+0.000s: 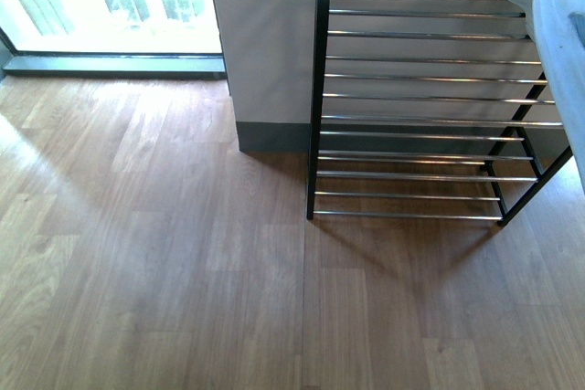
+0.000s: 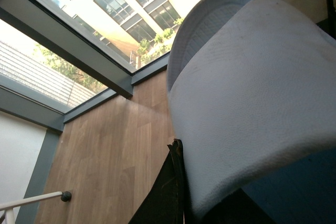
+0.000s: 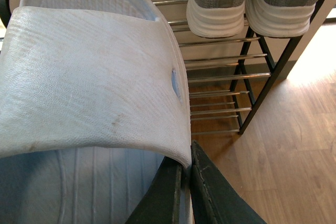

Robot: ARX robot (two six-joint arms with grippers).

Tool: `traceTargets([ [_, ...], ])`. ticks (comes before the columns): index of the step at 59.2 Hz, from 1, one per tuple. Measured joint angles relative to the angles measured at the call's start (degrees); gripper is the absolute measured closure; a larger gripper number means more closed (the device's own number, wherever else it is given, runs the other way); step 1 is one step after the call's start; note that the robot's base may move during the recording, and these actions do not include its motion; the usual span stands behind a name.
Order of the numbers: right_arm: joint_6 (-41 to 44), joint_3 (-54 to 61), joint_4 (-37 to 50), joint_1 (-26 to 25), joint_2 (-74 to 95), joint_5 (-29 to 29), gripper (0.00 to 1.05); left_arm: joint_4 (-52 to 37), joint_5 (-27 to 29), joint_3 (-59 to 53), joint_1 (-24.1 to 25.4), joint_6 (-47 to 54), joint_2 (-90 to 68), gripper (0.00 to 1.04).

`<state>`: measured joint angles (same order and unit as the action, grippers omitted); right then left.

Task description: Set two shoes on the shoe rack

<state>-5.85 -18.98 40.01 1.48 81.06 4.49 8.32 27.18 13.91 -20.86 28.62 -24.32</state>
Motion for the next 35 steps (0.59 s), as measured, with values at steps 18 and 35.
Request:
traceTargets([
  [18, -2.2, -1.1, 15.4, 2.8, 0.6, -10.7, 1.03, 0.0, -0.1, 0.0, 0.0, 0.0, 0.0, 1.03],
  [35, -5.2, -23.0, -3.8, 12.3, 7.1, -4.0, 1.03, 0.0, 0.0, 0.0, 0.0, 0.0, 0.0, 1.03],
])
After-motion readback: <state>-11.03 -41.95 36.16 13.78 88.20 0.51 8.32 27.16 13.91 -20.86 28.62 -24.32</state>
